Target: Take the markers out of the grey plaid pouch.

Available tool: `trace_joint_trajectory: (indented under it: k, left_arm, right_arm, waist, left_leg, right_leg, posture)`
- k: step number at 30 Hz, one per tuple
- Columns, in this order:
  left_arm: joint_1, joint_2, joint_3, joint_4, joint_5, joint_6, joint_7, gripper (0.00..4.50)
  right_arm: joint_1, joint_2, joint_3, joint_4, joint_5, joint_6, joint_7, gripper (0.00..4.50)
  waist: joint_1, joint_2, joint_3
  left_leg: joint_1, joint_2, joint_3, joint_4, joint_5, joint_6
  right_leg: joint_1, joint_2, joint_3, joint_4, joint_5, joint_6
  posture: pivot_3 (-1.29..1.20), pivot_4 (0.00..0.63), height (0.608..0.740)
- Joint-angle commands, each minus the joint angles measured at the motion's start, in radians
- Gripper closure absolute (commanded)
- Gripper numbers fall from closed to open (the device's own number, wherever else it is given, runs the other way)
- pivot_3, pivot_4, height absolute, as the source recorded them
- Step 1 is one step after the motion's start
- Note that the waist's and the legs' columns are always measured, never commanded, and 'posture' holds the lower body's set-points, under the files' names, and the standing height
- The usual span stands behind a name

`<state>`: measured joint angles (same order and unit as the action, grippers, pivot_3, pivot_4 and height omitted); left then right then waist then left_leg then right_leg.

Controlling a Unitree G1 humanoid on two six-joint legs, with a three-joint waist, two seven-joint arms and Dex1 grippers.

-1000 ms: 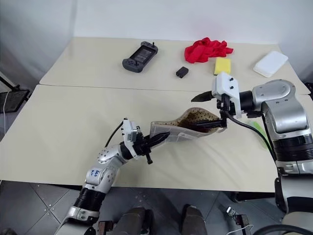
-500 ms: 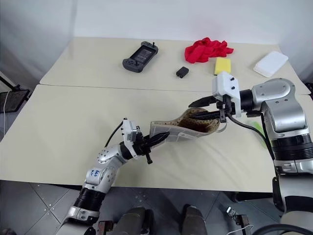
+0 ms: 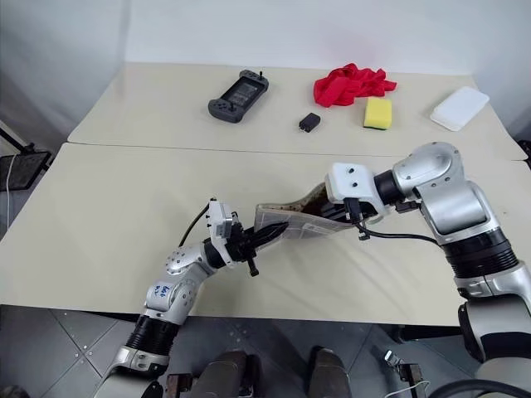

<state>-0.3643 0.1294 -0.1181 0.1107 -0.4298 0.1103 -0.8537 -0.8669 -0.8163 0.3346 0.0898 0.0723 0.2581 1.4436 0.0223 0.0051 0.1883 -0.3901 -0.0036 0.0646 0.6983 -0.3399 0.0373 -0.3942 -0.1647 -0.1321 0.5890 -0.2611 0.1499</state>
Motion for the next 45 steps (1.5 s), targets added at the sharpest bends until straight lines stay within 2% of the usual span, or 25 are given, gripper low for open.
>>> trace_joint_trajectory:
  k: [1,4,7,13,16,22,29,33,36,38,45]
  left_arm:
    - [-0.004,-0.007,-0.005,-0.014,0.001,-0.007,-0.008,4.50]
    - [-0.005,-0.007,-0.003,-0.014,-0.001,-0.006,-0.008,4.50]
    - [-0.001,-0.003,-0.004,-0.015,0.001,-0.005,-0.010,4.50]
    - [-0.006,-0.005,-0.003,-0.010,-0.001,-0.003,-0.011,4.50]
    - [-0.017,-0.008,-0.004,0.002,0.000,-0.005,-0.014,4.50]
    - [-0.025,-0.012,-0.007,0.013,0.000,-0.007,-0.018,4.50]
    - [-0.022,-0.014,-0.003,0.014,0.000,-0.011,-0.014,4.50]
    - [-0.015,-0.013,-0.001,0.007,0.000,-0.010,-0.009,4.50]
    - [-0.014,-0.009,0.002,0.006,0.000,-0.010,-0.008,4.50]
    - [-0.012,-0.003,0.007,0.002,0.000,-0.010,-0.006,4.50]
    - [0.007,0.017,0.020,-0.014,0.001,-0.002,-0.001,4.50]
  right_arm:
    - [-0.031,0.033,0.031,0.005,-0.082,-0.008,-0.064,4.48]
    - [-0.042,0.039,0.030,-0.012,-0.112,0.051,-0.089,4.48]
    - [-0.053,0.051,0.044,-0.026,-0.140,0.056,-0.104,3.97]
    - [-0.047,0.062,0.080,-0.048,-0.163,0.090,-0.080,2.12]
    - [-0.040,0.095,0.120,-0.019,-0.189,0.092,-0.084,1.66]
    - [-0.058,0.159,0.186,0.059,-0.258,0.128,-0.080,1.66]
    - [-0.063,0.192,0.206,0.087,-0.305,0.111,-0.080,1.66]
    - [-0.051,0.193,0.204,0.082,-0.308,0.090,-0.068,2.47]
    - [-0.046,0.205,0.175,0.074,-0.293,0.062,-0.097,3.56]
    - [-0.042,0.201,0.132,0.052,-0.257,0.039,-0.102,3.95]
    - [-0.019,0.118,0.022,-0.014,-0.173,-0.025,-0.072,3.95]
  waist:
    - [-0.001,0.000,0.000]
    - [0.001,0.000,0.000]
    - [0.001,0.000,0.000]
    - [0.000,0.000,0.000]
    - [-0.002,0.000,0.000]
    - [-0.006,0.000,0.000]
    - [-0.016,0.000,0.000]
    - [-0.022,0.000,0.000]
    - [-0.024,0.000,0.000]
    - [-0.025,0.000,0.000]
    - [-0.023,0.000,0.000]
  left_leg:
    - [0.000,0.000,0.000,0.000,0.000,0.000]
    - [0.000,0.000,0.000,0.000,0.000,0.000]
    - [0.000,0.000,0.000,0.000,0.000,0.000]
    - [0.000,0.000,0.000,0.000,0.000,0.000]
    - [0.000,0.000,0.000,0.000,0.000,0.000]
    - [0.000,-0.001,0.000,0.000,0.000,0.000]
    - [0.001,0.000,0.000,0.000,0.000,0.000]
    - [0.001,0.000,0.000,0.000,0.000,0.000]
    - [0.001,0.000,0.000,0.000,0.000,0.000]
    - [0.001,0.000,0.000,0.000,0.000,0.000]
    - [0.001,0.000,0.000,0.000,0.000,0.000]
  right_leg:
    - [0.000,0.000,0.000,0.000,0.000,0.000]
    - [0.000,0.000,0.000,0.000,0.000,0.000]
    - [0.000,0.000,0.000,0.000,0.000,0.000]
    - [0.000,0.000,0.000,0.000,0.000,0.000]
    - [0.000,0.001,0.000,0.000,0.000,0.000]
    - [0.000,0.001,0.000,0.000,0.000,0.000]
    - [0.000,0.001,0.000,0.001,0.000,0.000]
    - [0.000,0.001,0.000,0.001,0.000,0.000]
    - [0.000,0.001,0.000,0.001,0.000,0.000]
    - [0.000,0.001,0.000,0.001,0.000,0.000]
    - [0.000,0.001,0.000,0.000,0.000,0.000]
  posture:
    - [0.00,0.150,0.740]
    - [0.00,0.150,0.740]
    - [0.00,0.150,0.740]
    - [0.00,0.150,0.740]
    - [0.00,0.150,0.740]
    - [0.00,0.150,0.740]
    - [0.00,0.150,0.740]
    - [0.00,0.150,0.740]
    - [0.00,0.150,0.740]
    - [0.00,0.150,0.740]
    - [0.00,0.150,0.740]
